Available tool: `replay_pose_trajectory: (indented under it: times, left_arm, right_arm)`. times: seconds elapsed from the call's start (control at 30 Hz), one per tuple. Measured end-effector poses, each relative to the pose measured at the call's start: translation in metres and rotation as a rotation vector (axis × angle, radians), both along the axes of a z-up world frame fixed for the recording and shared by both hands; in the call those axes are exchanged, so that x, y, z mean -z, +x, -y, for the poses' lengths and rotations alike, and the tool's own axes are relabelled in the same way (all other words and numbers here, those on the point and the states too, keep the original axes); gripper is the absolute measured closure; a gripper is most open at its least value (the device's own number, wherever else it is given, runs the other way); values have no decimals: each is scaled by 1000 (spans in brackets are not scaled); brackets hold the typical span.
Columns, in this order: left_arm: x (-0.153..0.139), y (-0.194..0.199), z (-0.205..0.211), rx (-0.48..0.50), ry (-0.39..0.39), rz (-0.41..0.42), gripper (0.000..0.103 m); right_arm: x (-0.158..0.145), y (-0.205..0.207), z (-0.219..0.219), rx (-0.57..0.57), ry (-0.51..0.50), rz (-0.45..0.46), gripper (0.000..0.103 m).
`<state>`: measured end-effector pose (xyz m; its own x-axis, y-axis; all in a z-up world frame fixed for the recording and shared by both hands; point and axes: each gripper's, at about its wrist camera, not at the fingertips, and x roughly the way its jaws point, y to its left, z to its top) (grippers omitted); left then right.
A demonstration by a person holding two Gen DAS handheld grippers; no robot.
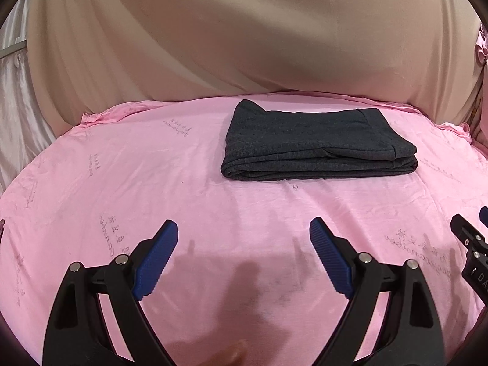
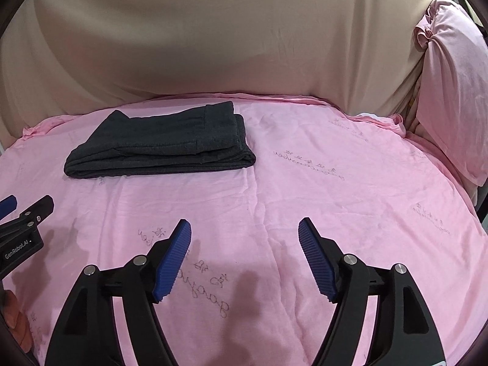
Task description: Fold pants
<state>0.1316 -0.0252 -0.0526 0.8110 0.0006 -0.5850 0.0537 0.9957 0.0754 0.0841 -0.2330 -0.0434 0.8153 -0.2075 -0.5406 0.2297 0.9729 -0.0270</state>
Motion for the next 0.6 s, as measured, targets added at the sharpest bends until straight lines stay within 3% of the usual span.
replay_pose_trajectory:
  times: [0.6]
  left_arm:
    - [0, -1, 3, 24, 10, -2, 17]
  right_arm:
    - [0, 0, 0, -1, -1, -1, 28]
